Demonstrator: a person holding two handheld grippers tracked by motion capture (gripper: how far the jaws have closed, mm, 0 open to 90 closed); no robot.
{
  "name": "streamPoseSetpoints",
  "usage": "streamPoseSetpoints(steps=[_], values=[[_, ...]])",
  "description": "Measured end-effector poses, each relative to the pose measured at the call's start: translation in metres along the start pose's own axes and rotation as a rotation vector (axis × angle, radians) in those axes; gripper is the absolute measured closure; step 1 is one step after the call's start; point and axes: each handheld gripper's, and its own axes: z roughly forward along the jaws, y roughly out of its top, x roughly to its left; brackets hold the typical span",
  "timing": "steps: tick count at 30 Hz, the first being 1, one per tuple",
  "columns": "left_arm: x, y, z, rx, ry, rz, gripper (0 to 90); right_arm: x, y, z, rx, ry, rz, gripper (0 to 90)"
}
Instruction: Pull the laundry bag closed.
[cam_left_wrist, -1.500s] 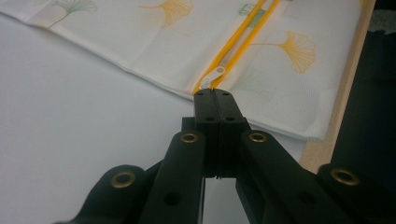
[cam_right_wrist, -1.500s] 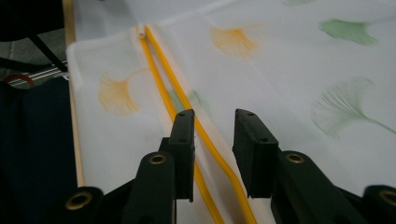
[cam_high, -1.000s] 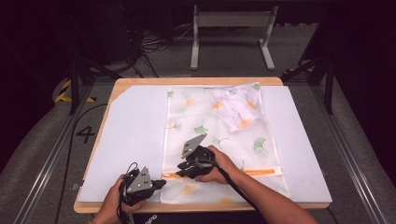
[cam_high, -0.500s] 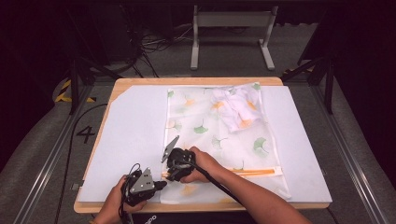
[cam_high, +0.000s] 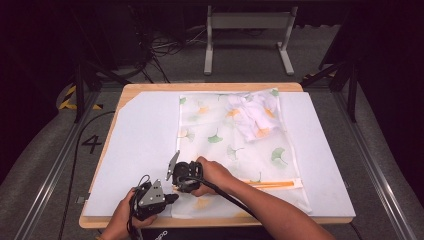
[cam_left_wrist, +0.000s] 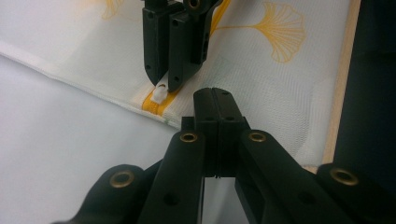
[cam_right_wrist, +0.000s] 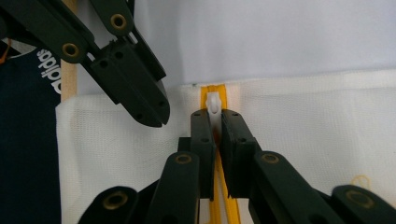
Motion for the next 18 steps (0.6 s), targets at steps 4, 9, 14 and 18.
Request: streamPoseSetpoints(steps=[4,9,14,18], values=[[0.0004,0.0018,0.0009,-0.004,0.017,0.016,90.0,0.0024,0.0013,-0.0003,0.006,-0.021,-0.020,84.7],[0.0064,0.0044,0.0046,-0.013,0.034,0.051,90.0,0.0066,0.0044,-0.0006,0.030,-0.050,-0.060,84.8],[0.0052,0.0030,0.0048,0.000,0.021,0.011,90.0,0.0067,0.0026,-0.0013,0.029,-0.048,-0.064,84.8],[0.0063,0.0010,0.0050,-0.010,0.012,-0.007,90.0,0.0078,0.0013,-0.0006,0.032,-0.052,-0.061,84.9]])
